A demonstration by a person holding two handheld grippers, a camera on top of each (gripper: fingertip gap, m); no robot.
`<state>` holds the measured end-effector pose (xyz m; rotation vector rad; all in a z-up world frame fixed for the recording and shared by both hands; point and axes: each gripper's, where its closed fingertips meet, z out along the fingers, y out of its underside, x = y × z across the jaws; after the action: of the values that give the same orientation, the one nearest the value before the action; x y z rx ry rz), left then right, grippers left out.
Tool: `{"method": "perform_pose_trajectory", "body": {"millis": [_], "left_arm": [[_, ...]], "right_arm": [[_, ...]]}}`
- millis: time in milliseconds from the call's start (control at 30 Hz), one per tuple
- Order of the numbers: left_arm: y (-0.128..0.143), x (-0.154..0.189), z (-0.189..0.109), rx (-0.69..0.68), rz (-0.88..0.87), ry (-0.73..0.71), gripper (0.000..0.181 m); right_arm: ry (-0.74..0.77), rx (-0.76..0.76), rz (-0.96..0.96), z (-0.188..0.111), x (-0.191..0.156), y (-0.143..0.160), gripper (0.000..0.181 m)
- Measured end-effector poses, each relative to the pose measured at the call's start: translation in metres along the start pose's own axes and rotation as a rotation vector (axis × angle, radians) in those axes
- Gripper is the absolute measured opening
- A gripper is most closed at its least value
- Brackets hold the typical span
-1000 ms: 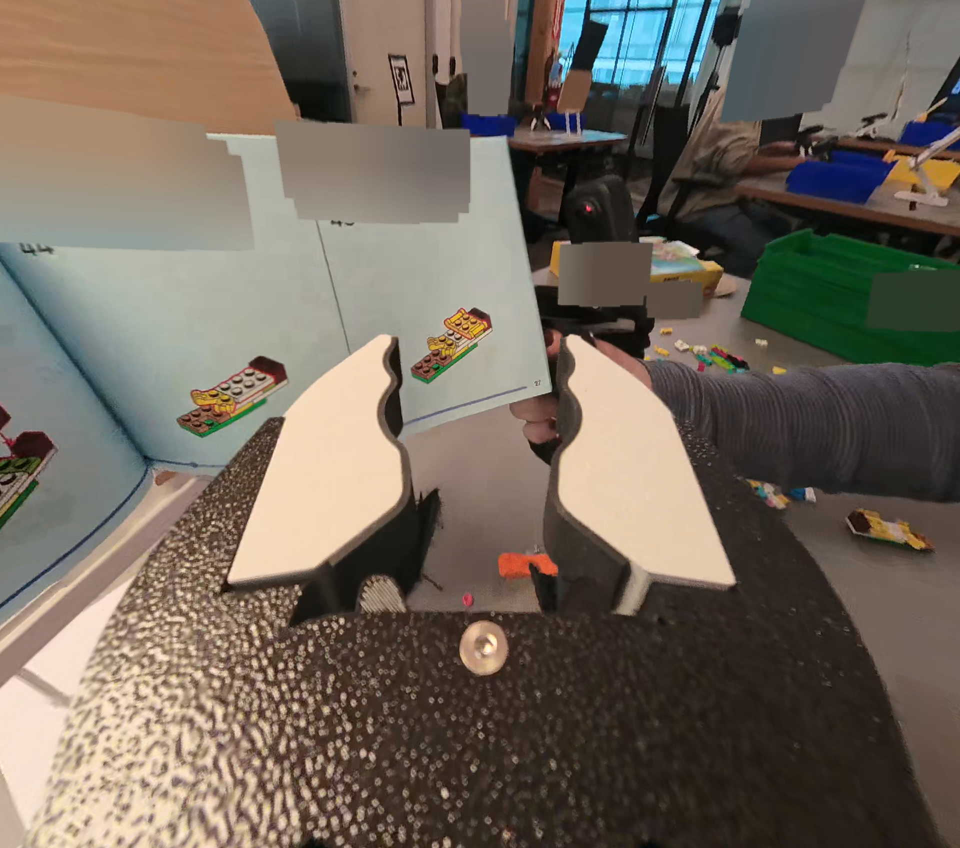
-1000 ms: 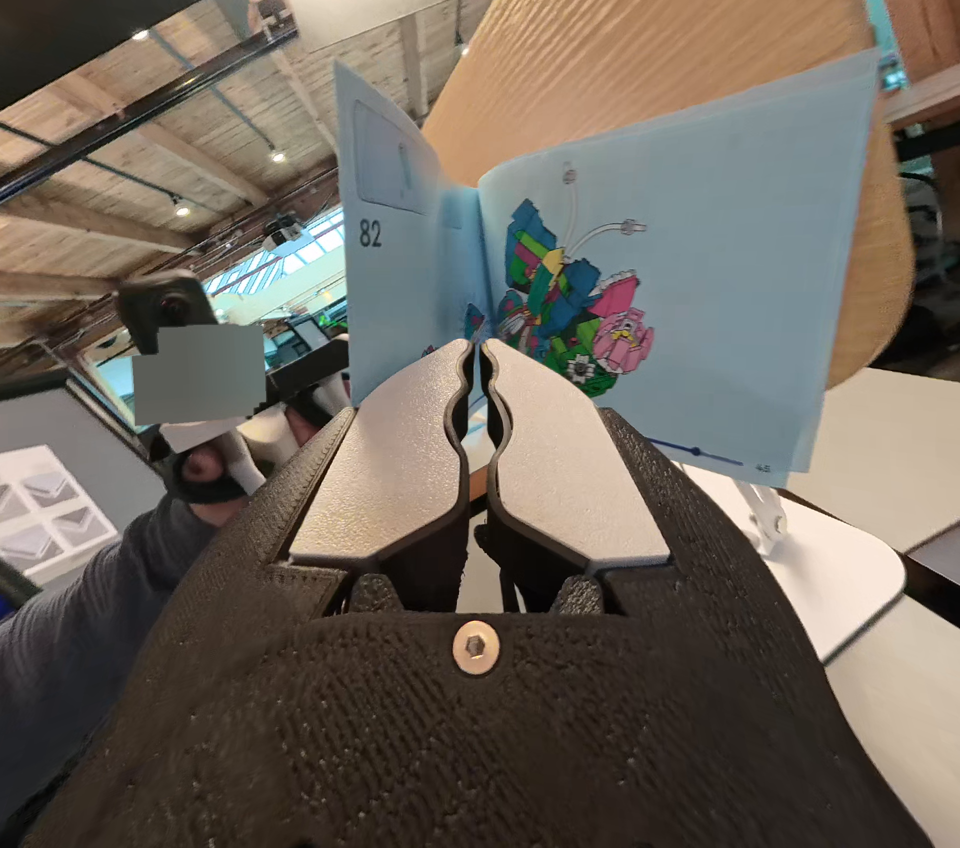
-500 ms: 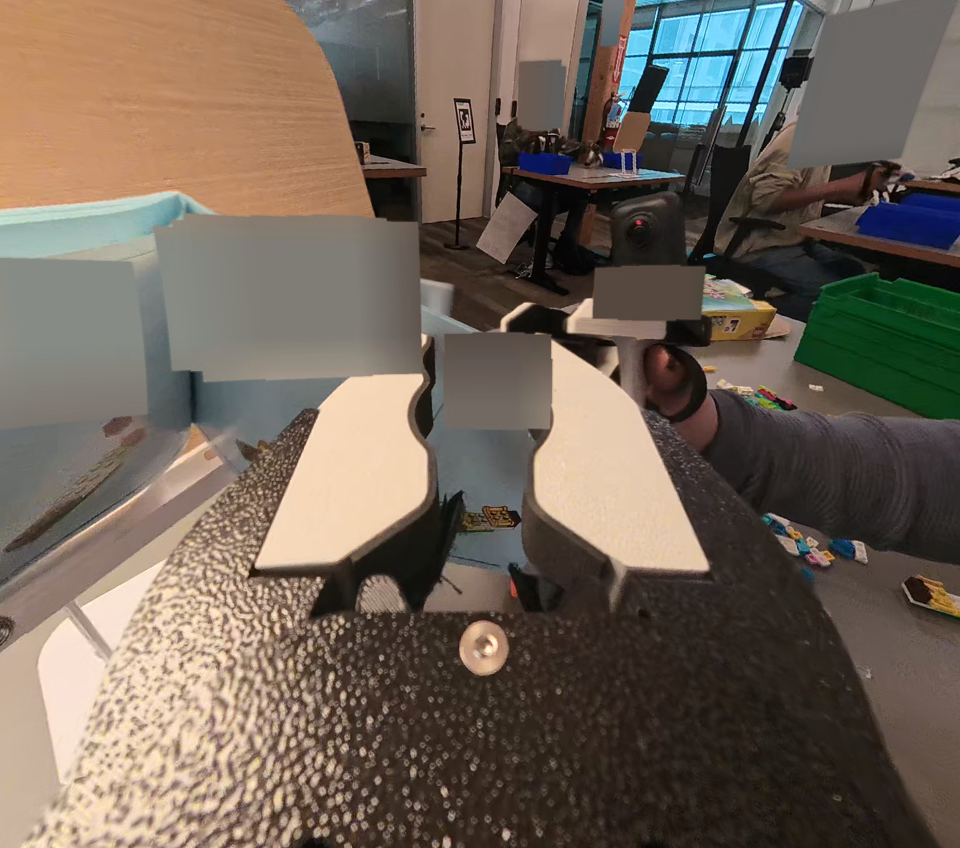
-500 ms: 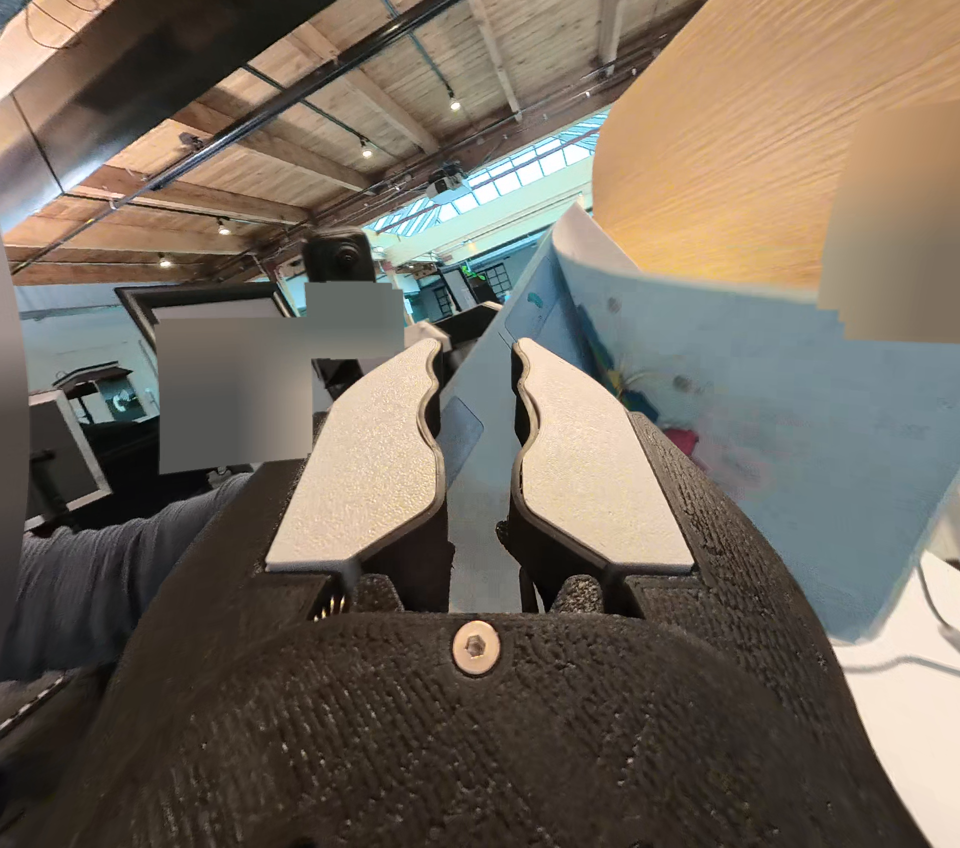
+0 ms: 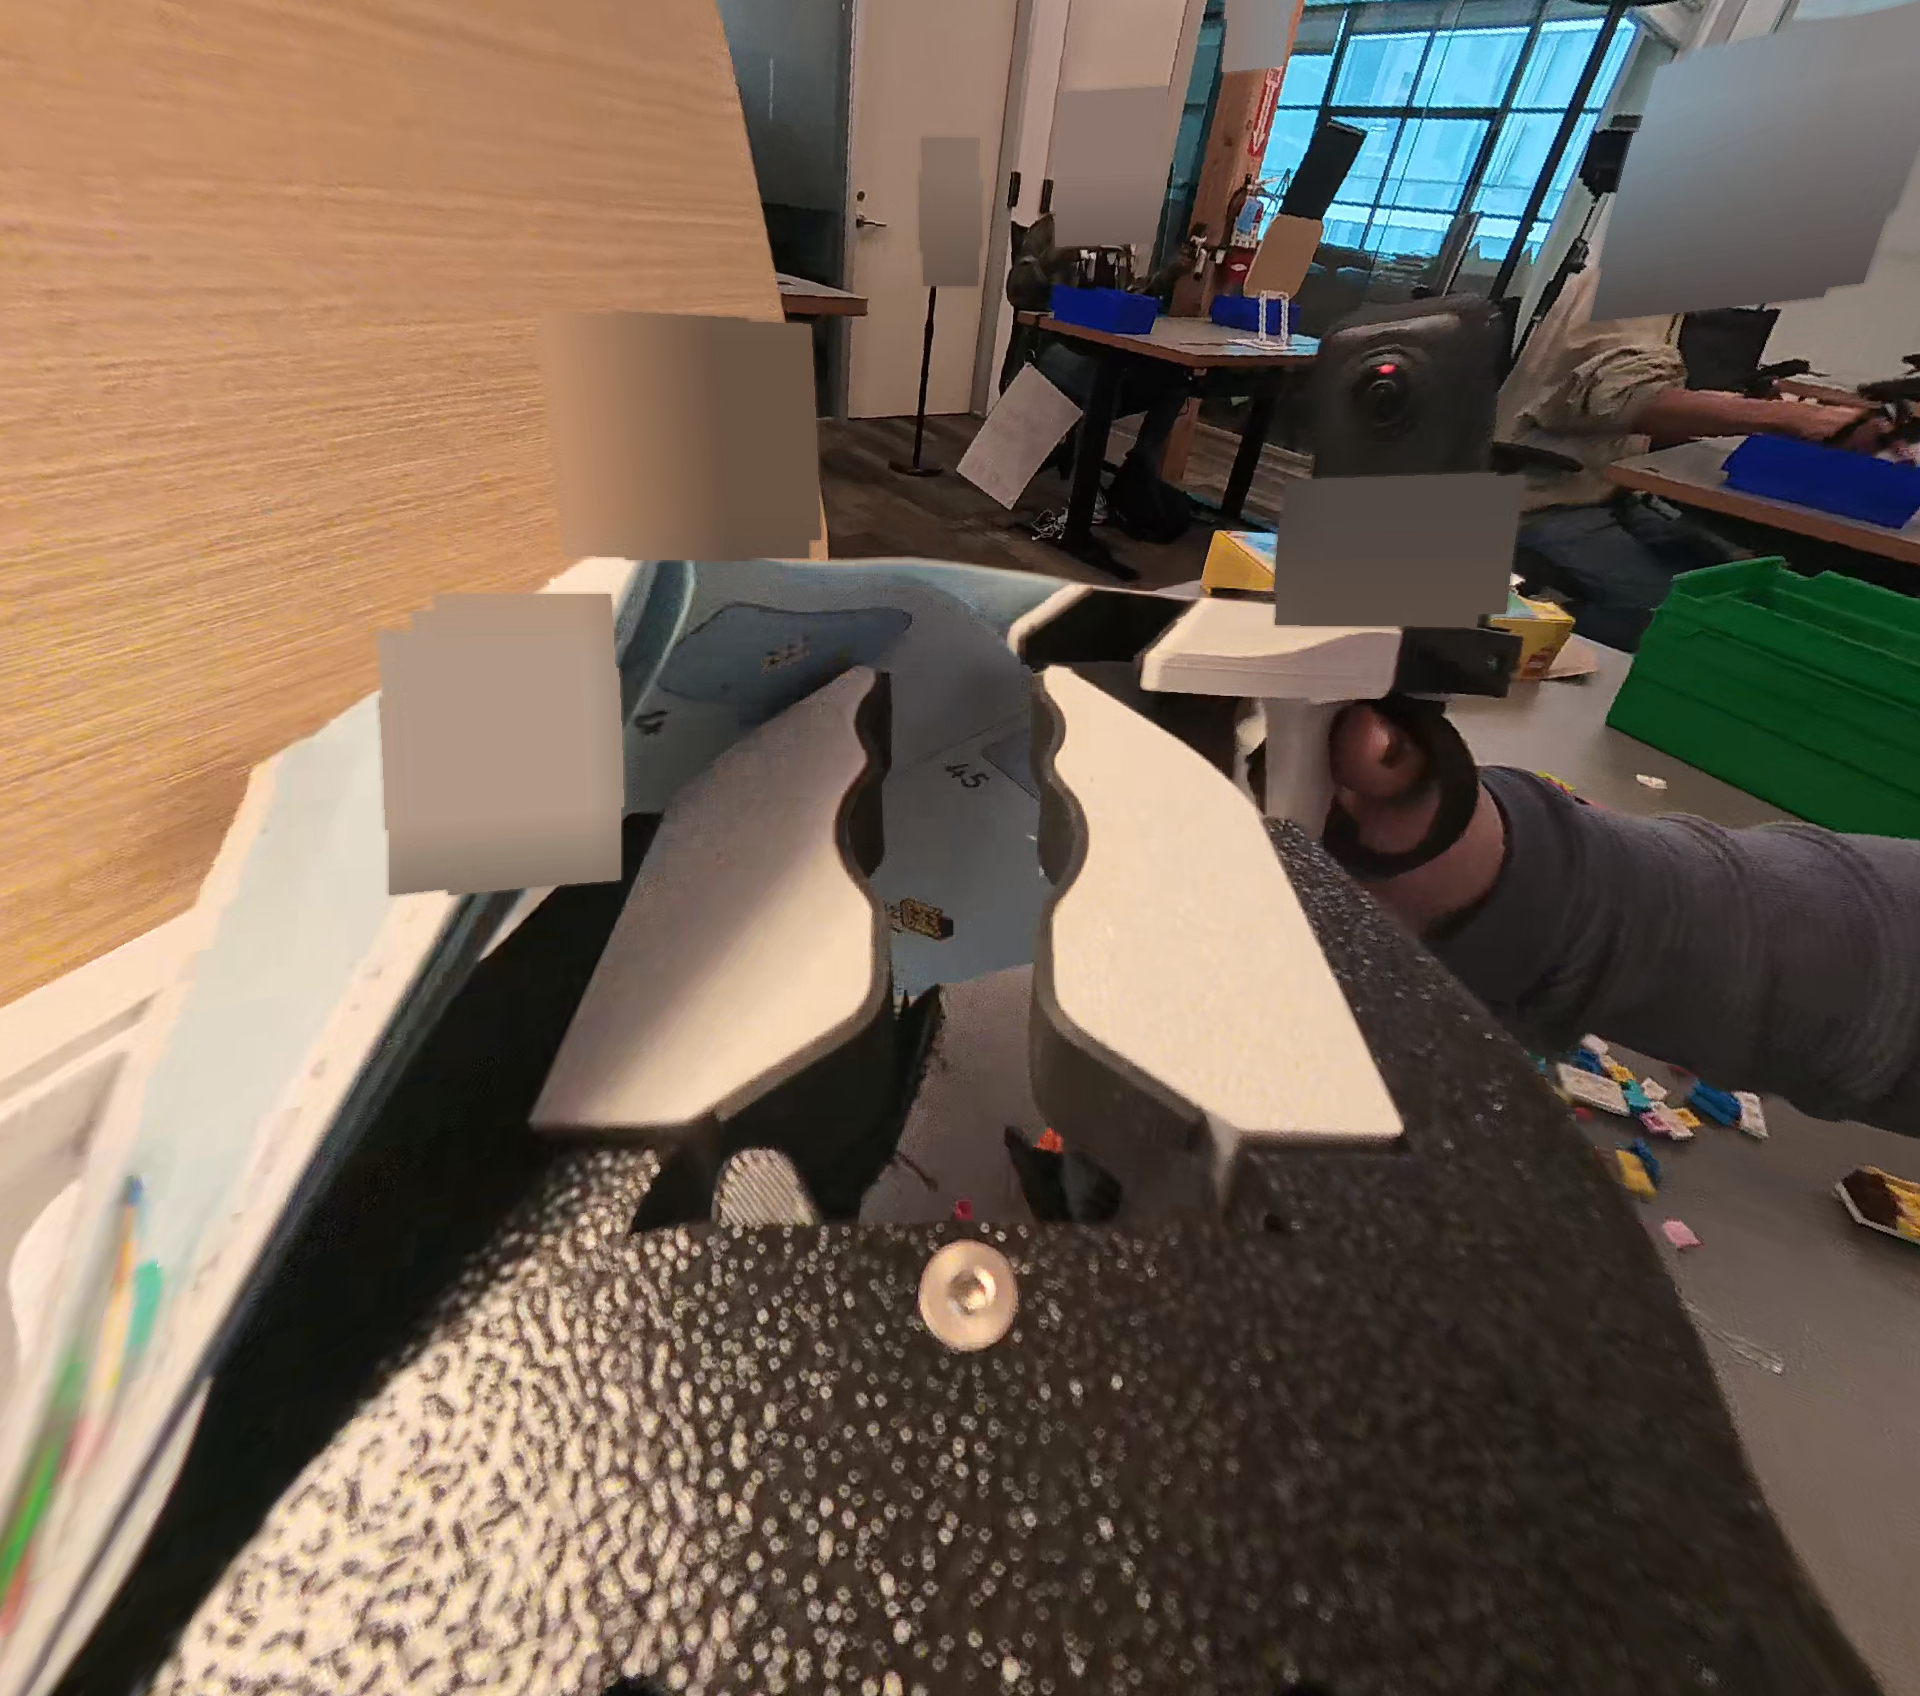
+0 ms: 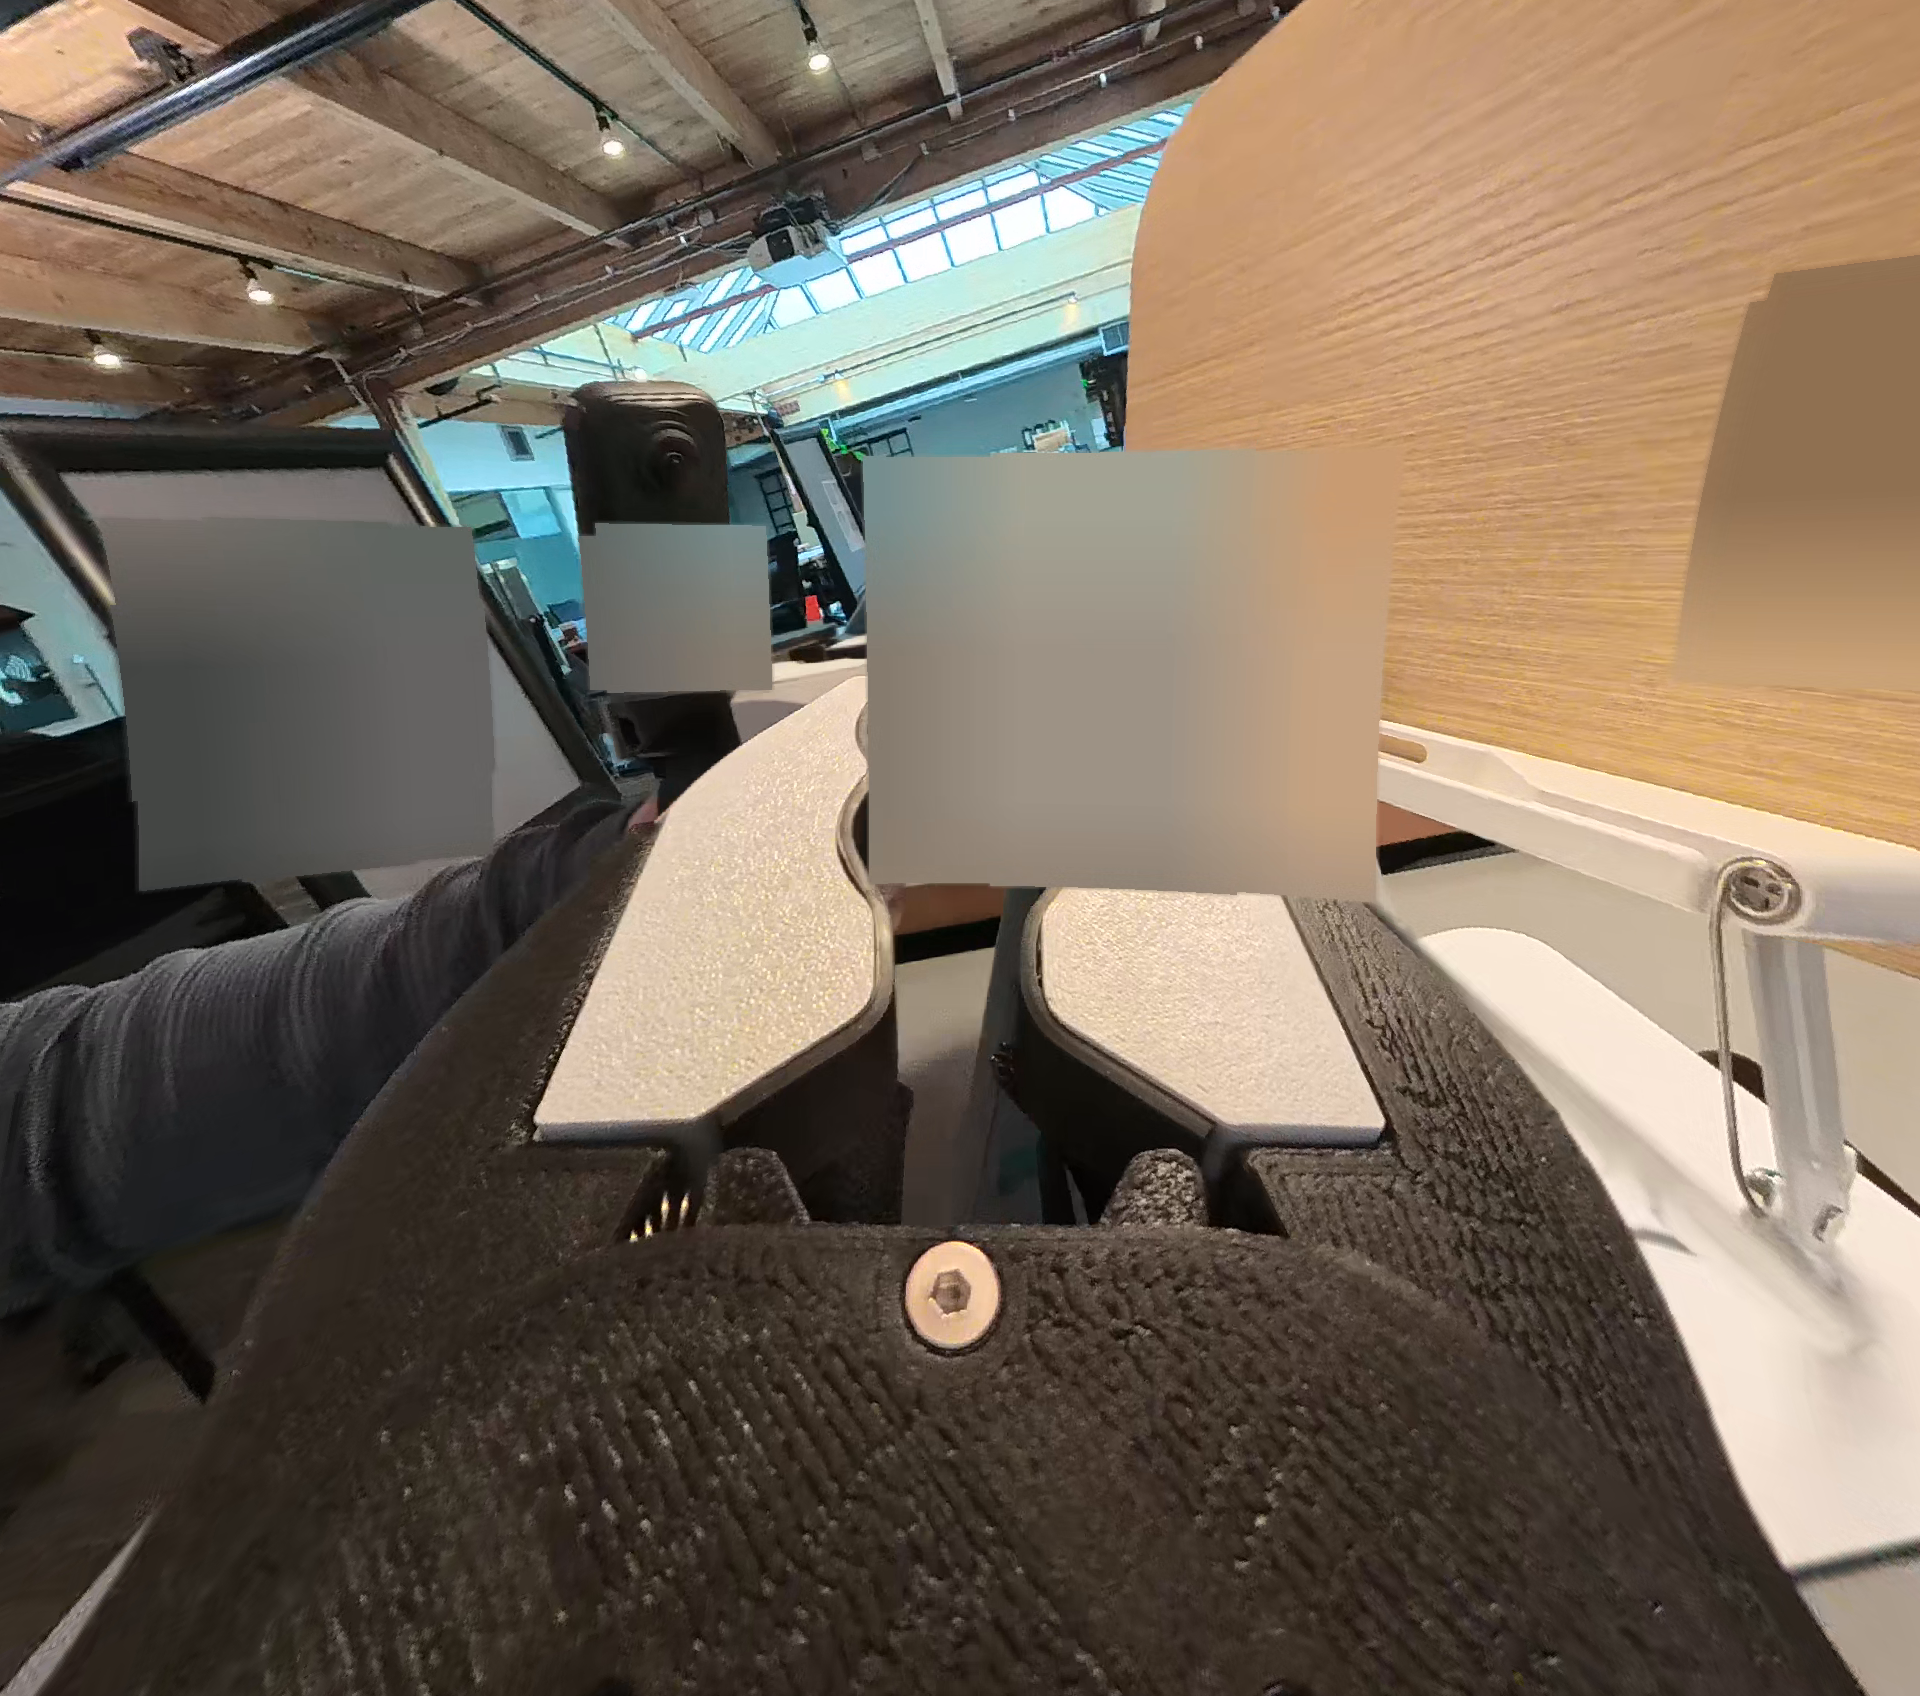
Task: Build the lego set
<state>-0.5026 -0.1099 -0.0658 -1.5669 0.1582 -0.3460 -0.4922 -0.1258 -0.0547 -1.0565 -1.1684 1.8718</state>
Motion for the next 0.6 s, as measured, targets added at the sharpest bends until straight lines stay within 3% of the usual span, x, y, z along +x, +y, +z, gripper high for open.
{"method": "perform_pose_trajectory", "body": {"millis": [33, 333, 600], "left_arm": [[0.002, -0.002, 0.002, -0.002, 0.001, -0.002, 0.024], [0.017, -0.022, 0.013, 0.004, 0.008, -0.017, 0.021], [0.006, -0.036, 0.013, 0.044, 0.041, -0.057, 0.022]], "right_arm": [[0.0, 0.0, 0.008, 0.001, 0.001, 0.001, 0.022], [-0.01, -0.002, 0.035, 0.0, 0.002, 0.003, 0.019], [0.127, -0.092, -0.217, -0.019, 0.011, 0.001, 0.033]]}}
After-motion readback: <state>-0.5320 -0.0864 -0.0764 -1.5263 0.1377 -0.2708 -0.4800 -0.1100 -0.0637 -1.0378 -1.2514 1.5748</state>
